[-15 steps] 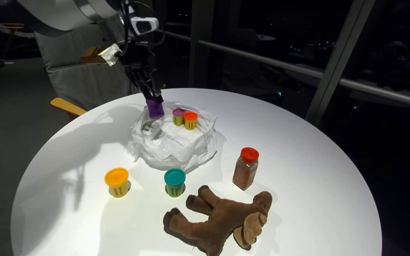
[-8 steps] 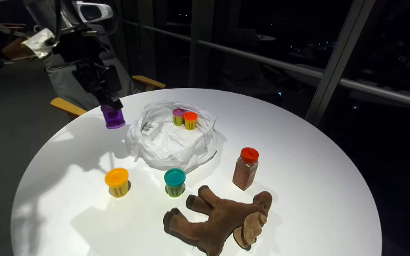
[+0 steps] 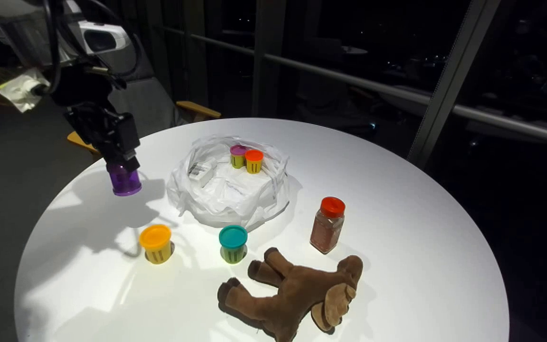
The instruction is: Remove the contents from the bag and put them on the table.
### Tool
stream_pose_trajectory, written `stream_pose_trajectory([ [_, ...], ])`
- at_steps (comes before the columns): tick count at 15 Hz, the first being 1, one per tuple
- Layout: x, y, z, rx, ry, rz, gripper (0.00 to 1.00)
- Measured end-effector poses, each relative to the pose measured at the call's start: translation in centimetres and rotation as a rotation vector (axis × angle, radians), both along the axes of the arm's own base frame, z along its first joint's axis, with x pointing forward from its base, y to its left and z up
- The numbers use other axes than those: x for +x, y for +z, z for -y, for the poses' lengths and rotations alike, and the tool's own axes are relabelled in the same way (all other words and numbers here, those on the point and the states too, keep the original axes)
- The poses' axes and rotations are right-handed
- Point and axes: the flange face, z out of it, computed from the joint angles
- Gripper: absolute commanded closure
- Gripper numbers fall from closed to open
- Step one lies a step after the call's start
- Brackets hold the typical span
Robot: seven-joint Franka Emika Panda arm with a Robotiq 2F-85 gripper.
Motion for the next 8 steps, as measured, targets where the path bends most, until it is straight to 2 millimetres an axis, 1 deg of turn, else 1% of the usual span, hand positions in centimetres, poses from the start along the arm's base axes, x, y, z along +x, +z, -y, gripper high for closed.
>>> stream_pose_trajectory([
  [2, -0.1, -2.4, 0.0, 0.008, 0.023, -0.059, 0.74],
  [5, -0.5, -5.7, -1.2, 0.027, 0.075, -0.136, 0.74],
  [8, -0.6, -7.2, -2.5, 0.039, 0.127, -0.168, 0.74],
])
